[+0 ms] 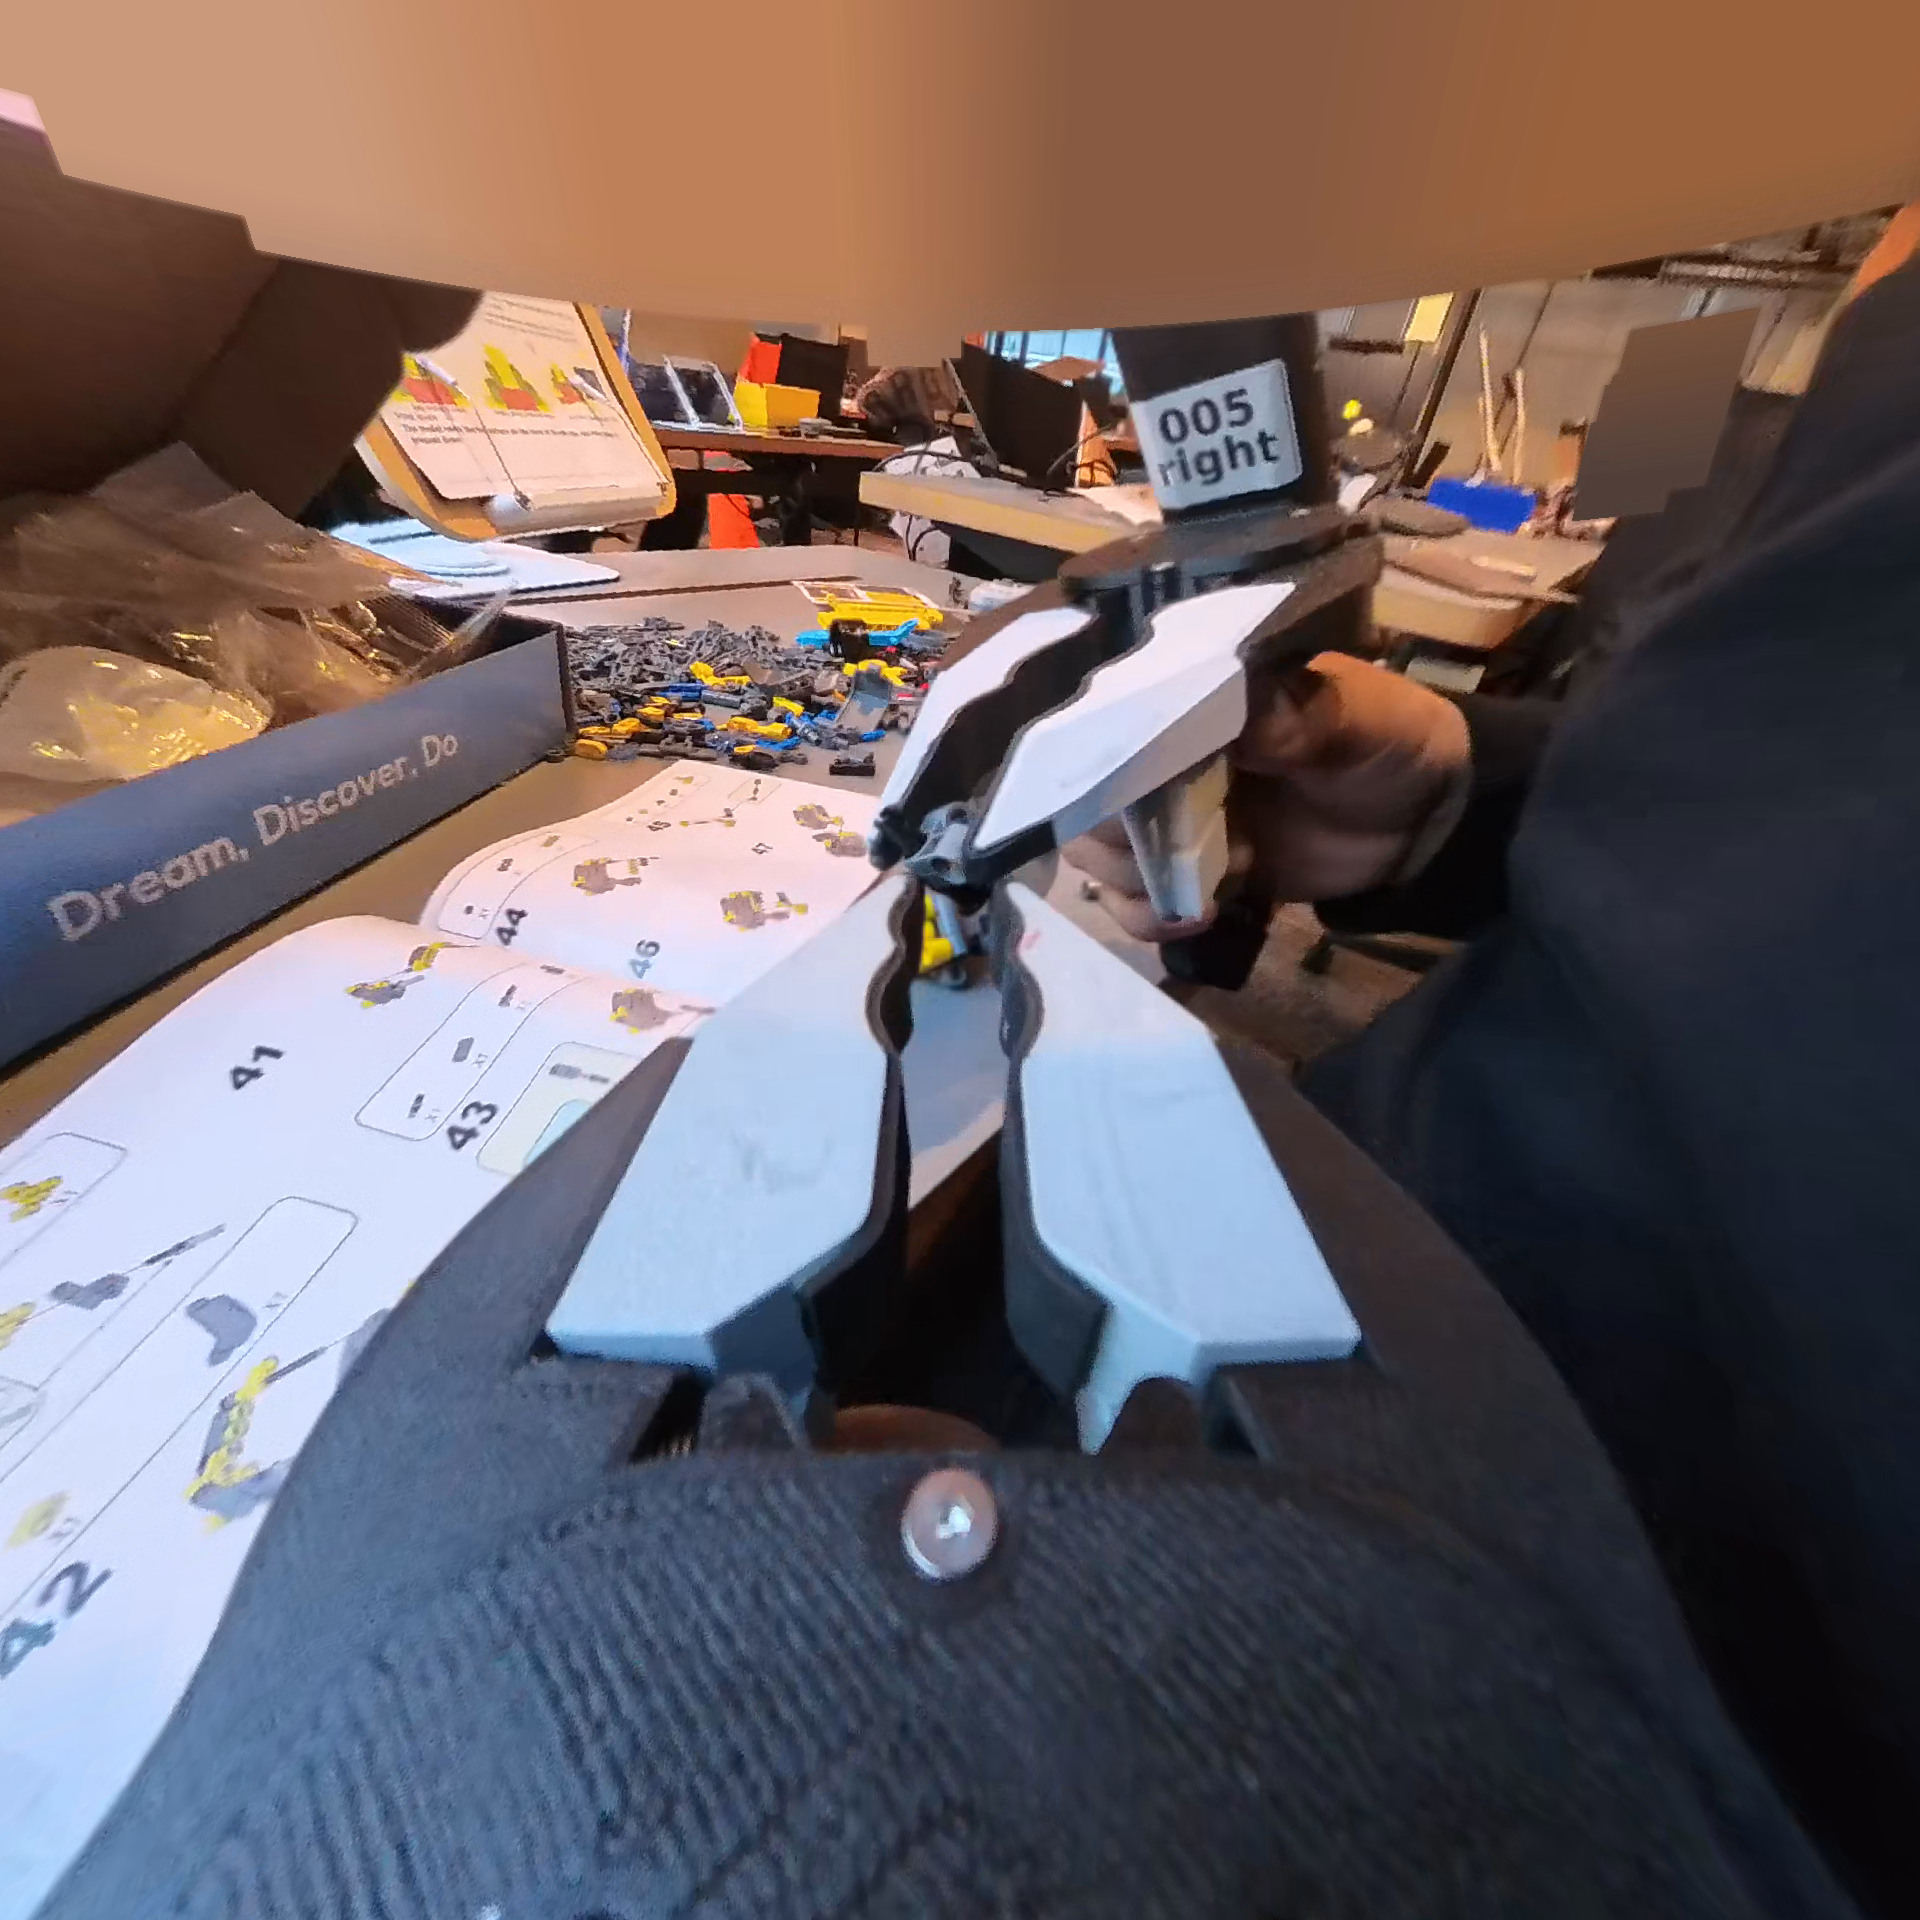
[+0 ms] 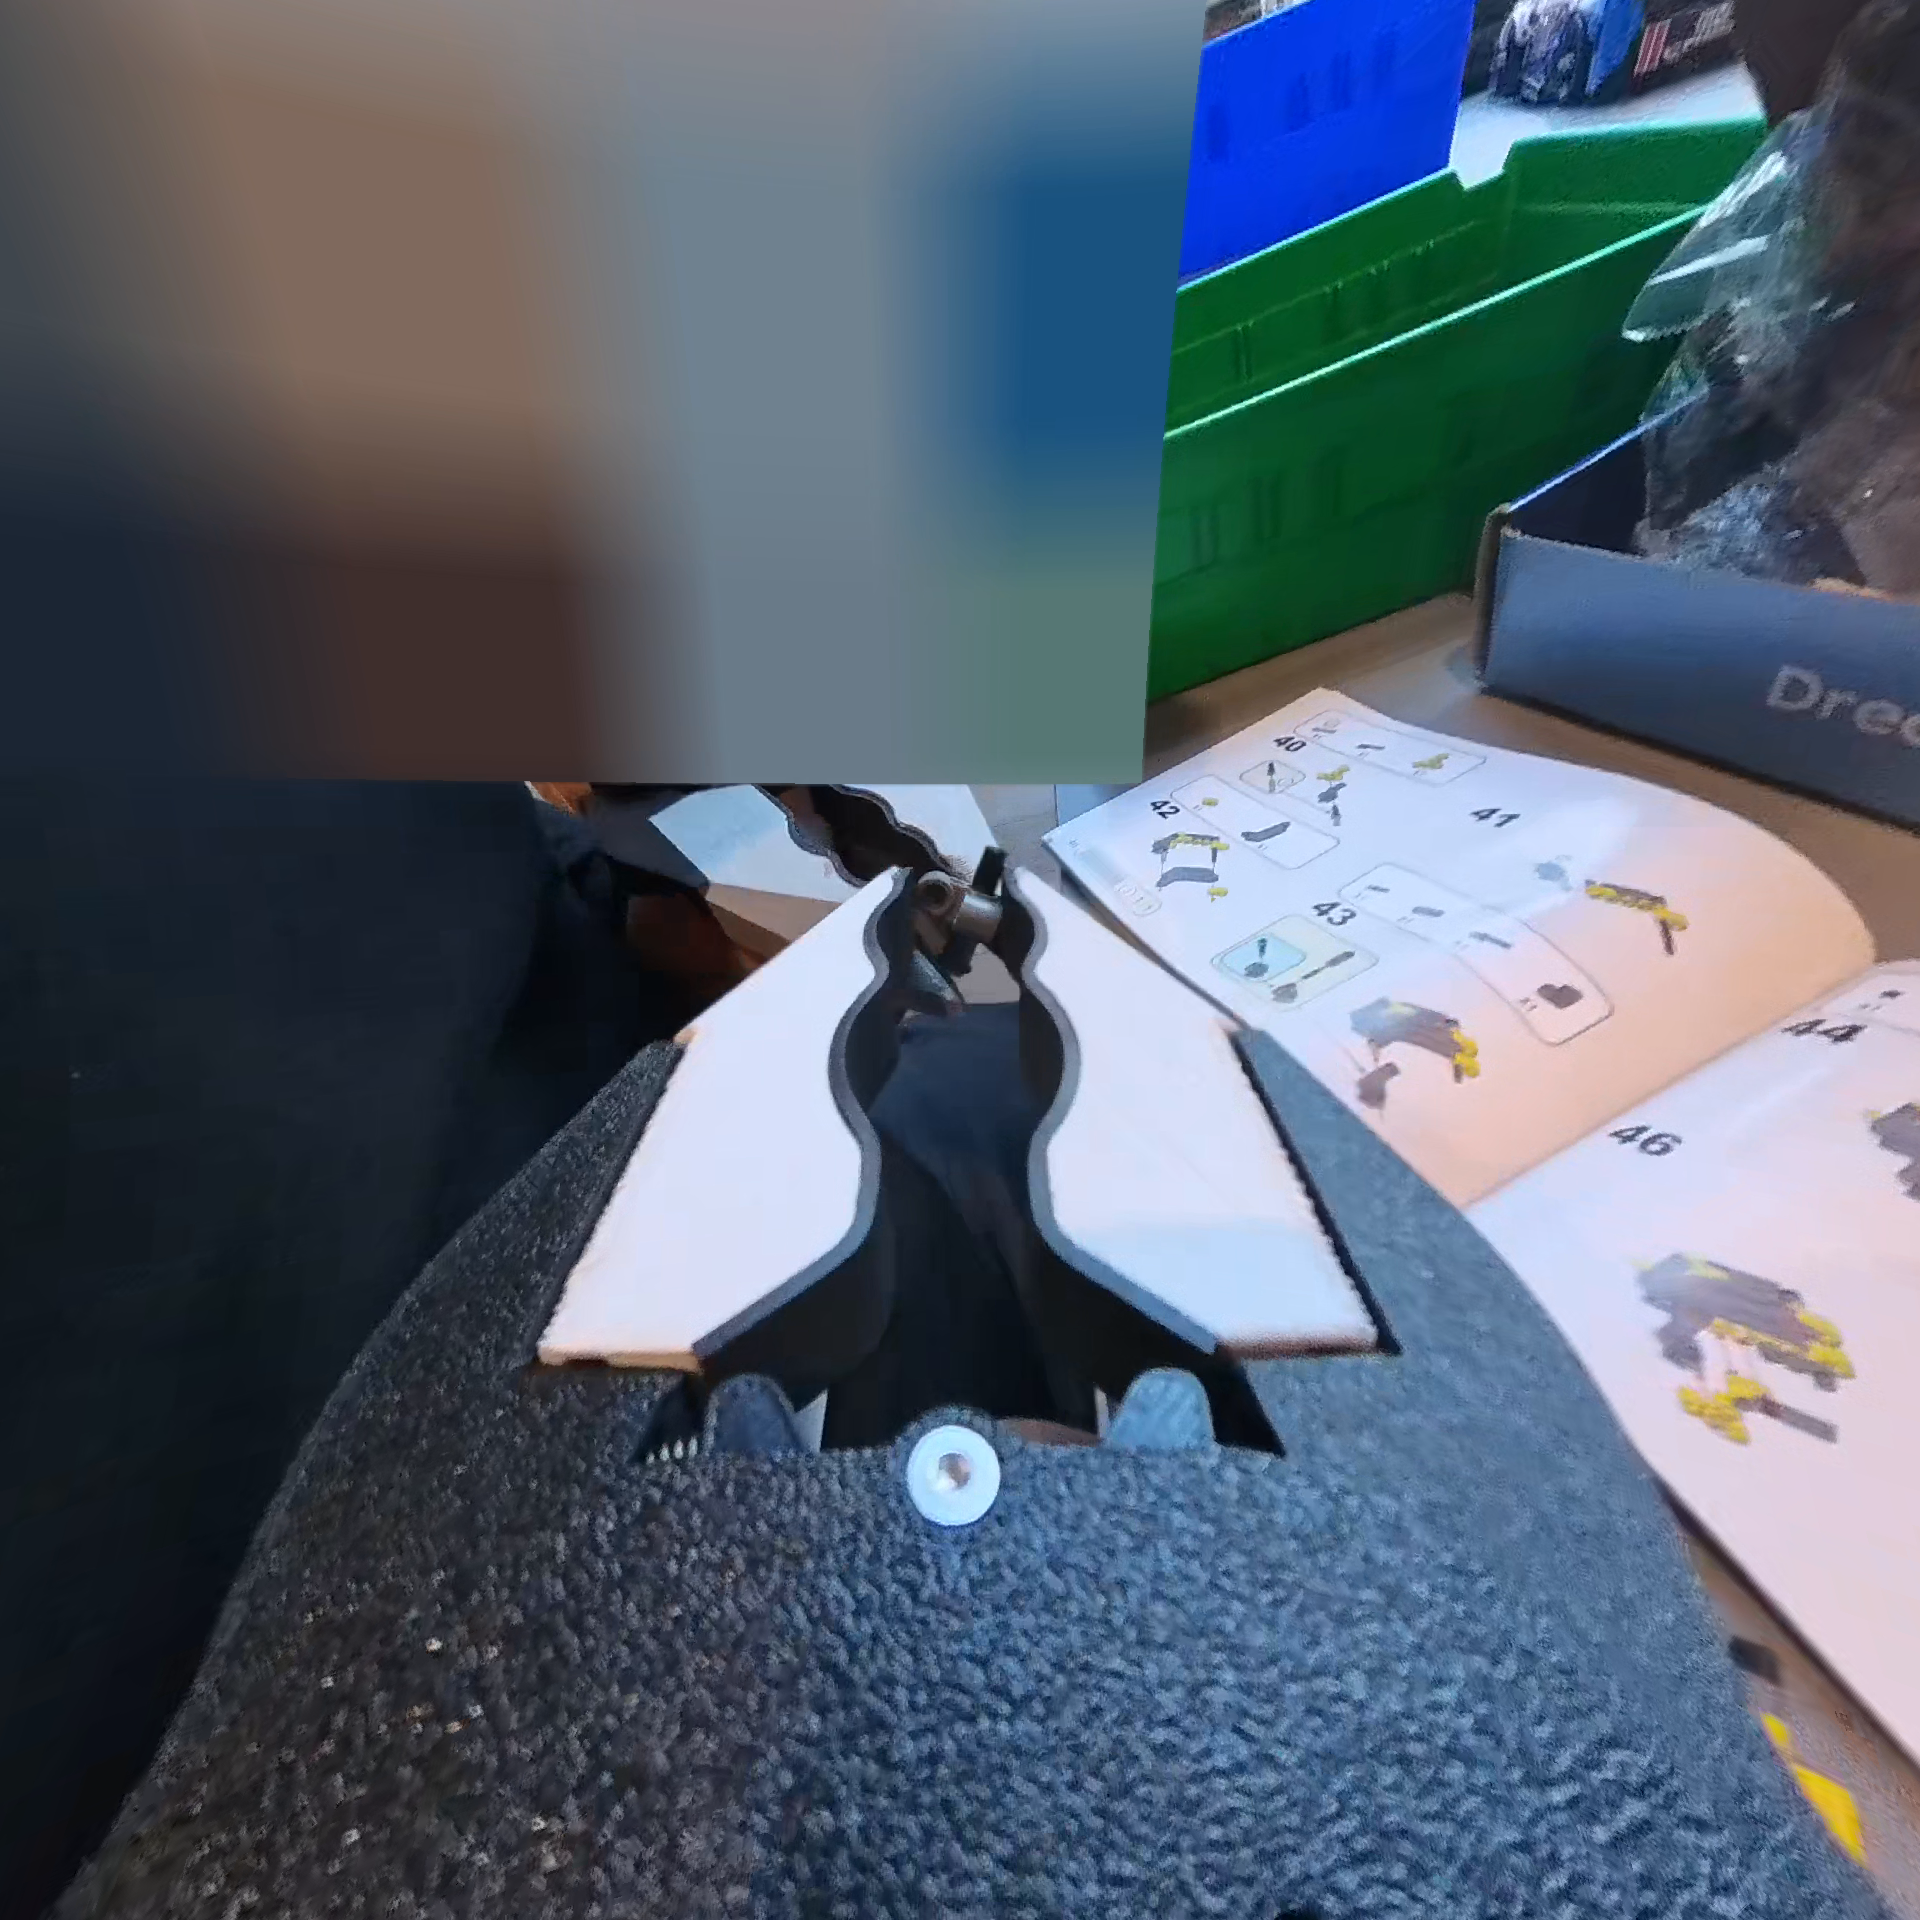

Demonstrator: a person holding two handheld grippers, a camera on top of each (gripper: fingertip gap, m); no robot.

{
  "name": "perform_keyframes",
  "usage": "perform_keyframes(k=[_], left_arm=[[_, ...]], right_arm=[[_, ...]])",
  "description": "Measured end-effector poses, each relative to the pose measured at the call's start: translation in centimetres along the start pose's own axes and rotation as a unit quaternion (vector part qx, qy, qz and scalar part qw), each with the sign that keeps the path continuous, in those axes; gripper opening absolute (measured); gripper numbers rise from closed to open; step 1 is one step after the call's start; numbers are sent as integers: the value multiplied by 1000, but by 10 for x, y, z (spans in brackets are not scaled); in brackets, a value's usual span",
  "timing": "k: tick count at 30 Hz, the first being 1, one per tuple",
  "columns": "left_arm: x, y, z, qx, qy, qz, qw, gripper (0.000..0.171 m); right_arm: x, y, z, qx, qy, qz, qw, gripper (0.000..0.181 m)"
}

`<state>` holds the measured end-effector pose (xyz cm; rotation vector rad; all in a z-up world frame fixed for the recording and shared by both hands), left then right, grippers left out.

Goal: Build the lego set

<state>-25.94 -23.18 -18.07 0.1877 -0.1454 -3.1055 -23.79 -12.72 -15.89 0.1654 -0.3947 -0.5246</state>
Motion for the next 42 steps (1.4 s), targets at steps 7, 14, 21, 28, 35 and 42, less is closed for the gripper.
perform_keyframes(k=[7, 14, 21, 28, 35, 42], left_arm=[[3, 6, -9, -13, -25, 34, 999, 6], [21, 9, -10, -57, 40, 42, 997, 5], [38, 8, -10, -94, 113, 28, 989, 5], [44, 9, -8, -96, 111, 59, 987, 5], [44, 9, -9, -89, 90, 74, 989, 5], [40, 6, -10, -80, 71, 67, 992, 5]], right_arm=[[0, -12, 0, -1, -43, 13, 999, 13], [-15, -25, 12, 29, -40, 6, 999, 16], [-35, -19, 20, 69, -27, -17, 997, 19], [-39, -28, 22, 74, -36, 25, 996, 1], [-41, -28, 20, 70, -44, 20, 996, 5], [-37, -24, 19, 71, -25, 7, 997, 7]])
Point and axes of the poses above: each gripper's, where its closed fingertips meet, y back along the fingers, z out of its top, x = y × z across the jaws, the point moved 7 cm from there along y, back along the fingers, and after that the axes turned 4 degrees about x, right-handed, at the moved point
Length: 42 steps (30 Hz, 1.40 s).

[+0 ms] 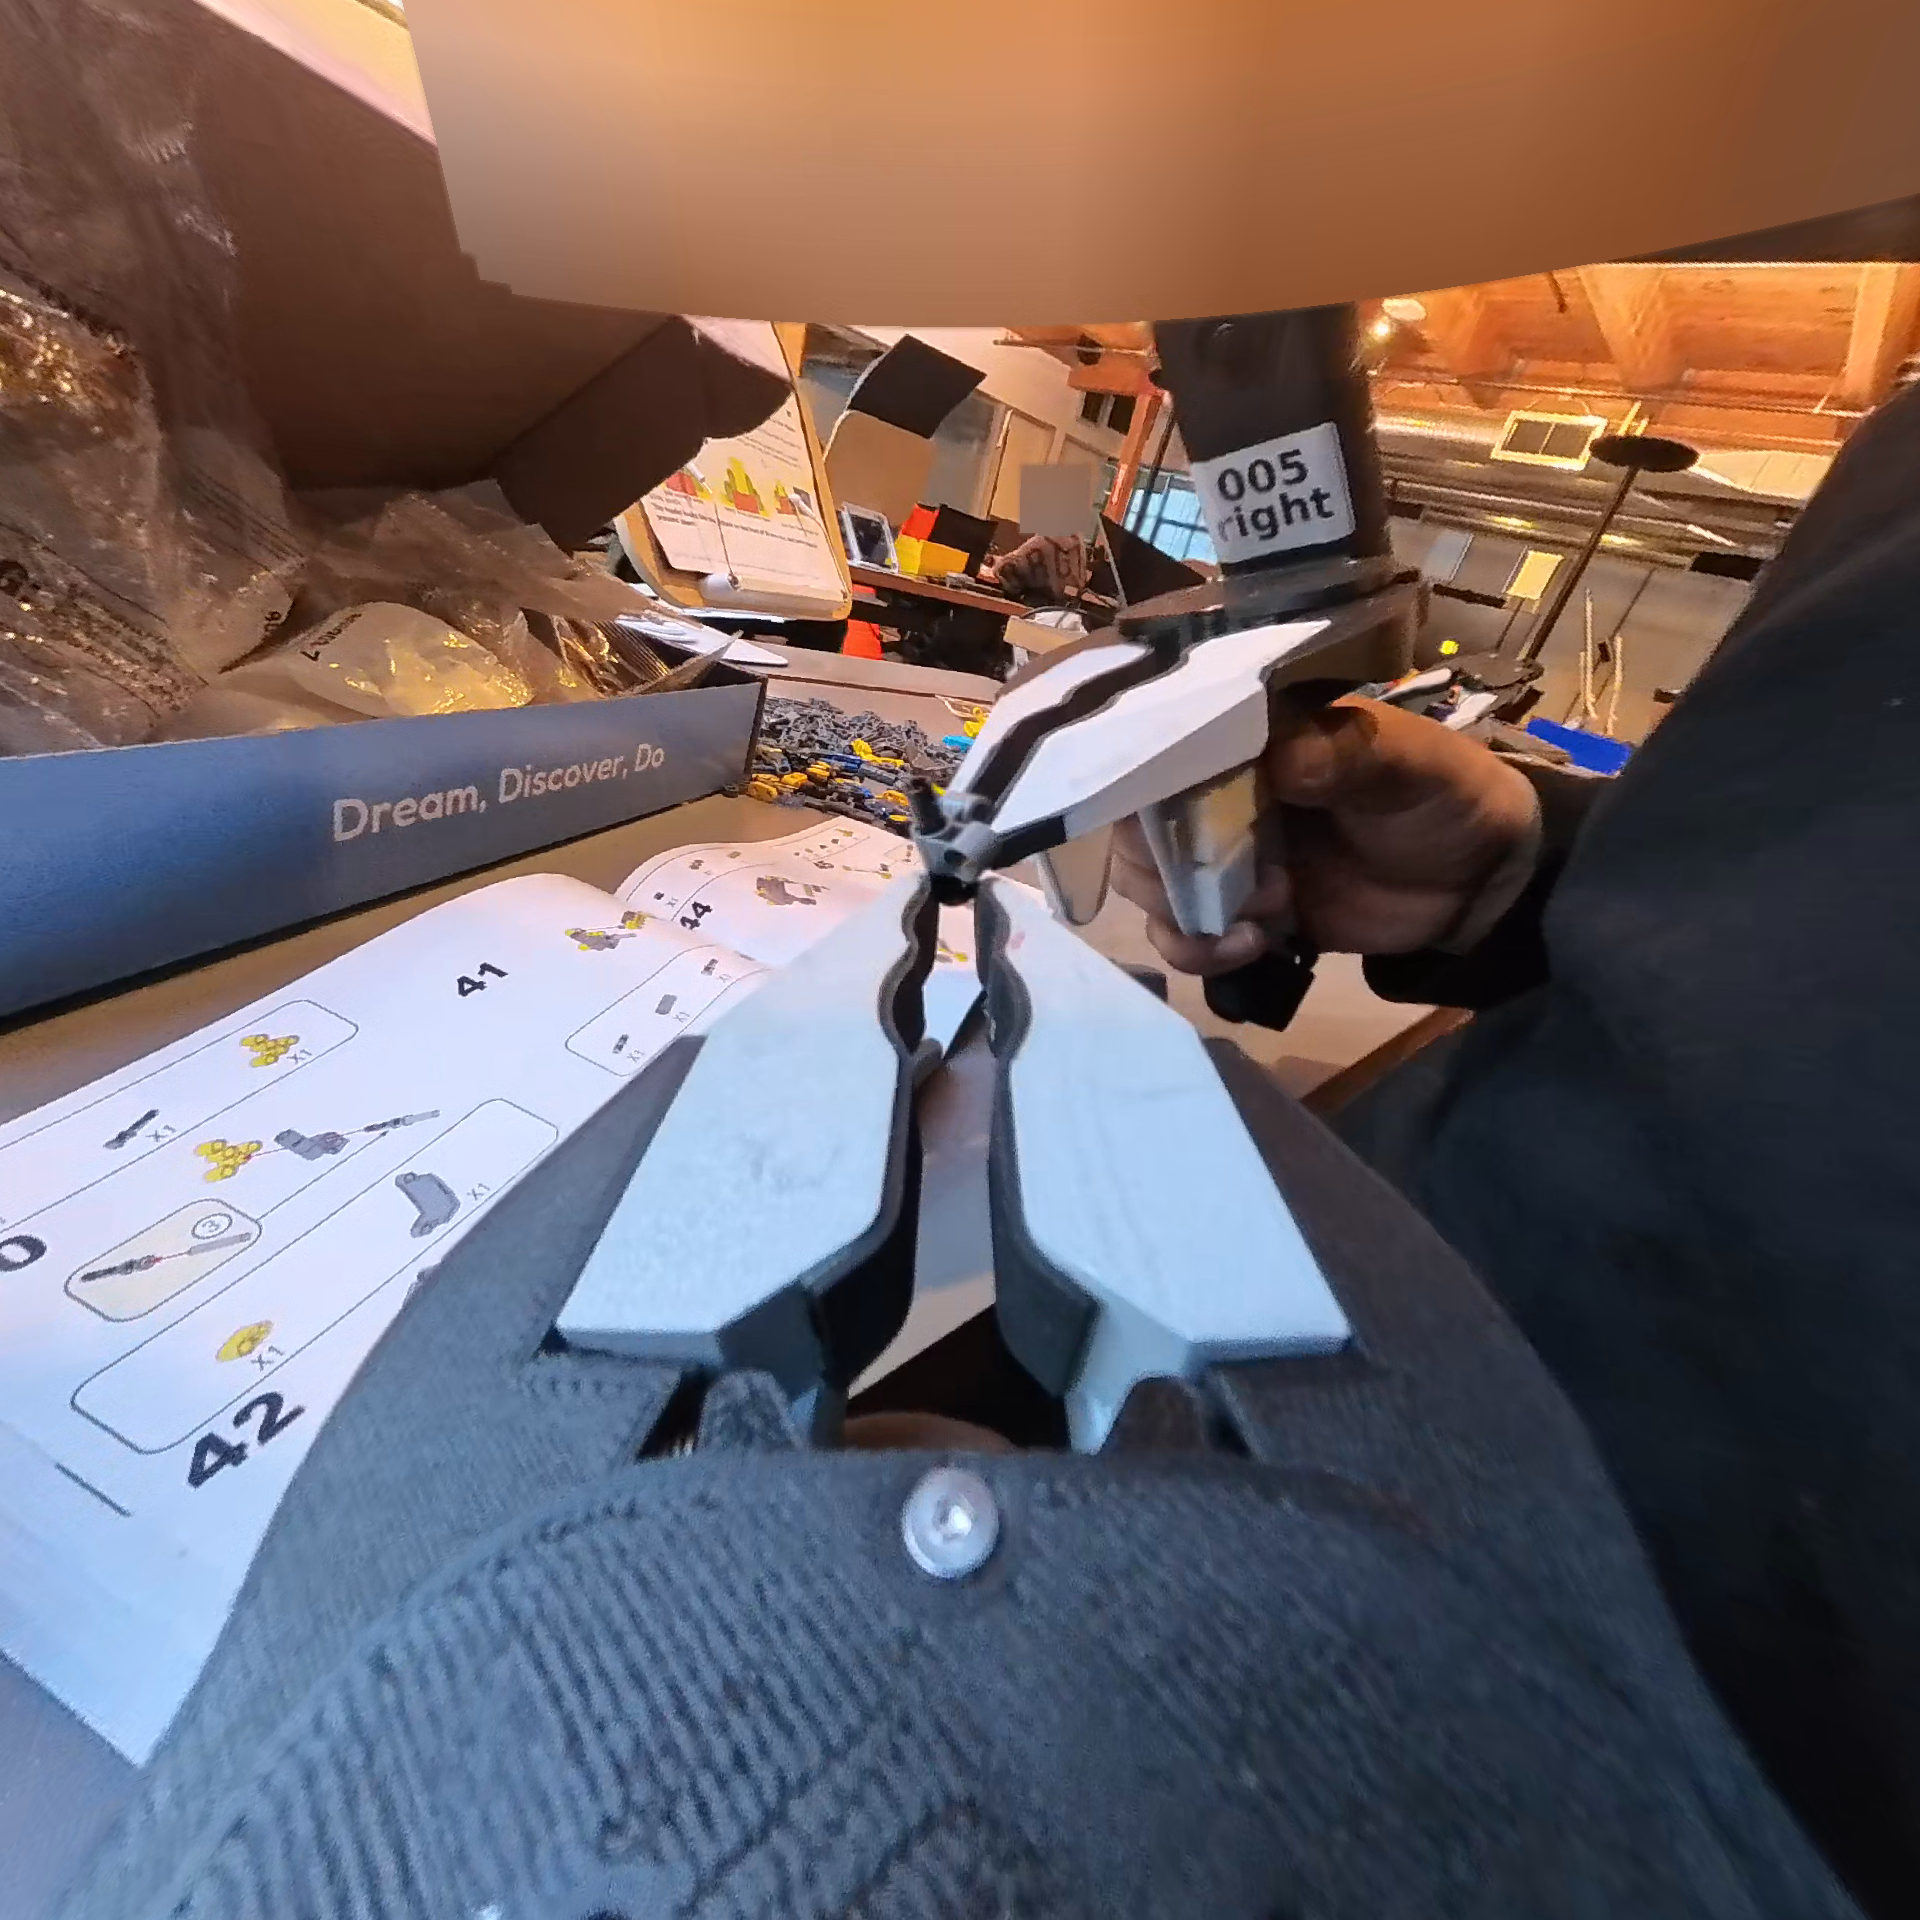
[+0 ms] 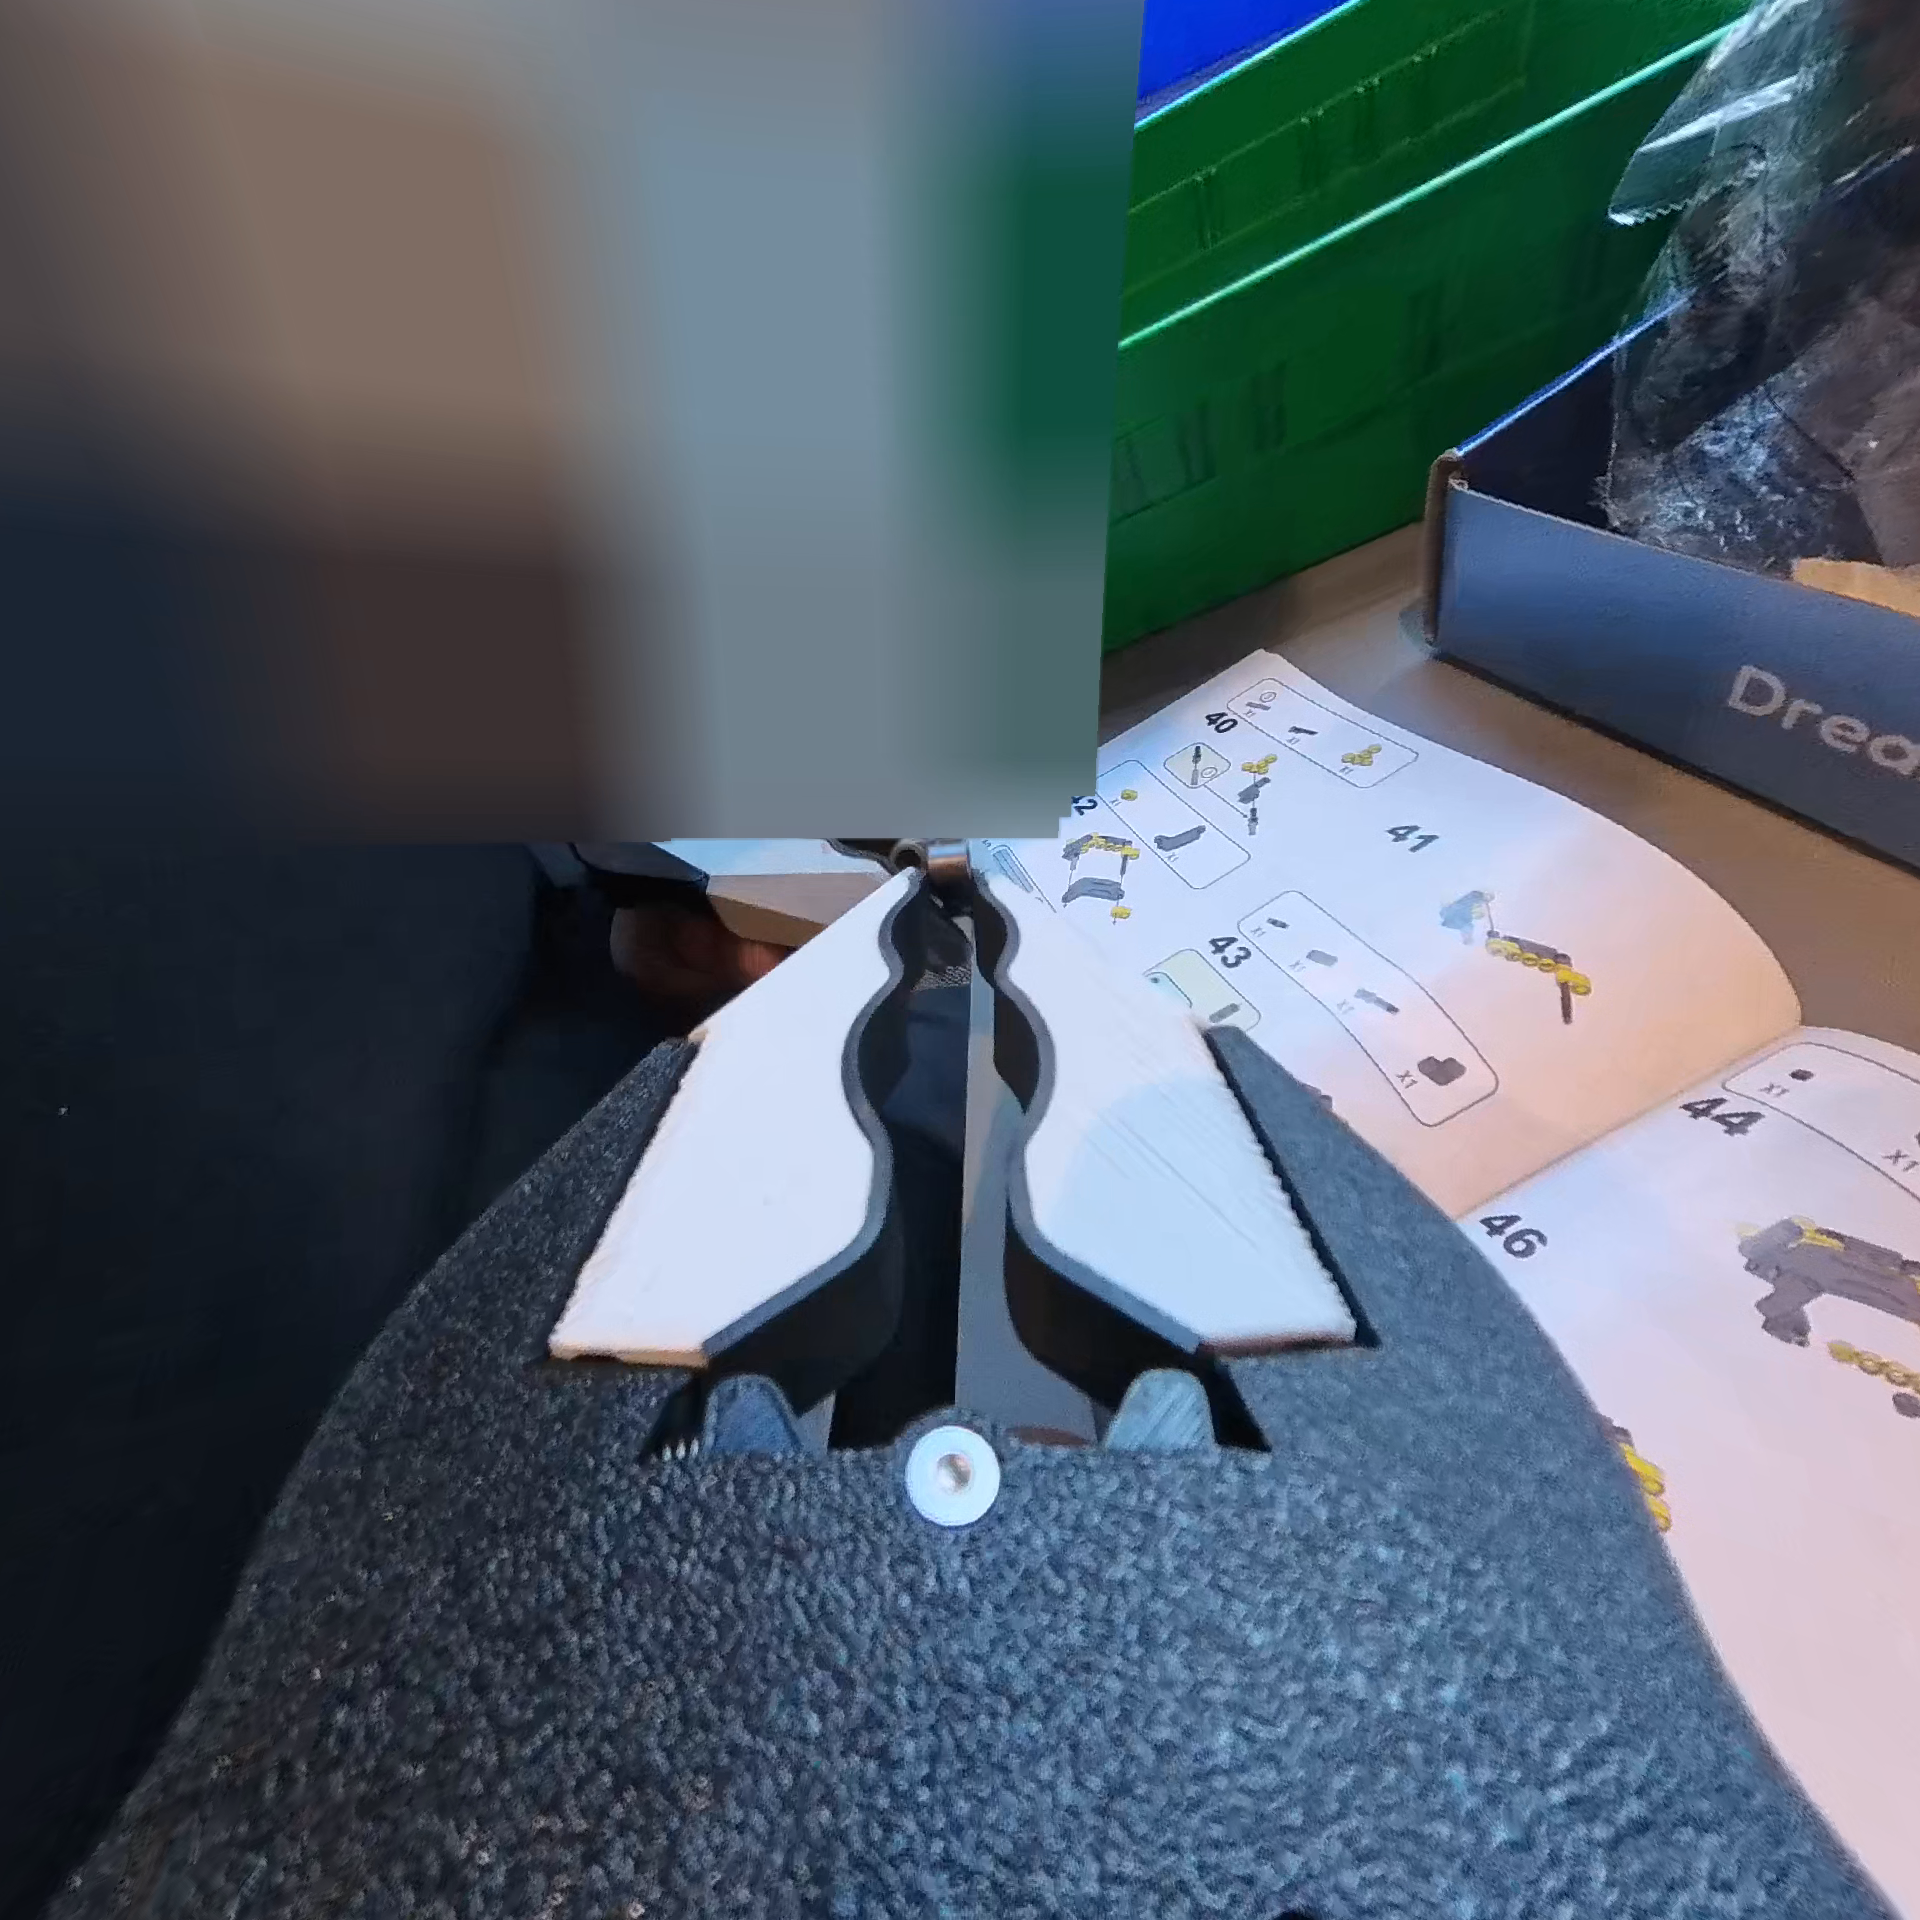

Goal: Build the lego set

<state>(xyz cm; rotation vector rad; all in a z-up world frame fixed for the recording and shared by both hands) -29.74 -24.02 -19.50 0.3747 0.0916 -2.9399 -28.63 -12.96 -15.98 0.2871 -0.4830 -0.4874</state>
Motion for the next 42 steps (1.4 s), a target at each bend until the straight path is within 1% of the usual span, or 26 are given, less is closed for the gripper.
perform_keyframes(k=[2, 7, 12, 14, 18, 21, 23, 25, 27, 29, 31, 35, 37, 42], left_arm=[[-2, -1, 0, 4, -4, -4, 1000, 5], [-2, -3, -4, 23, 17, -24, 999, 5], [-5, -3, -7, 23, 4, -36, 999, 5], [-5, -2, -8, 23, 0, -38, 999, 5], [-6, -1, -10, 42, -11, -41, 998, 6], [-5, 2, -8, 45, -7, -46, 998, 19], [-5, 3, -6, 46, -1, -64, 997, 21], [-6, 3, -6, 60, 7, -80, 995, 23], [-8, 2, -7, 72, 14, -101, 992, 22], [-12, 3, -7, 78, 17, -121, 989, 16], [-15, 4, -7, 80, 15, -134, 988, 15], [-17, 7, -8, 81, 8, -134, 988, 15], [-18, 8, -8, 73, 5, -122, 990, 15], [-17, 12, -3, 17, 15, -75, 997, 15]], right_arm=[[1, 2, 0, 1, 8, -1, 1000, 7], [2, 5, -5, 6, 8, -11, 1000, 9], [4, 5, -5, 1, 4, -10, 1000, 7], [5, 4, -5, 8, 17, -16, 1000, 6], [7, 4, -6, 41, 42, -24, 998, 6], [6, 6, -5, 75, 64, -29, 995, 6], [7, 6, -6, 114, 76, -17, 990, 6], [9, 6, -6, 140, 84, -5, 987, 6], [10, 7, -6, 159, 83, 8, 984, 6], [11, 8, -7, 173, 75, 19, 982, 6], [12, 8, -8, 180, 61, 36, 981, 6], [15, 8, -10, 179, 52, 43, 982, 6], [15, 8, -10, 168, 46, 40, 984, 6], [14, 15, -7, 134, 26, 30, 990, 10]])
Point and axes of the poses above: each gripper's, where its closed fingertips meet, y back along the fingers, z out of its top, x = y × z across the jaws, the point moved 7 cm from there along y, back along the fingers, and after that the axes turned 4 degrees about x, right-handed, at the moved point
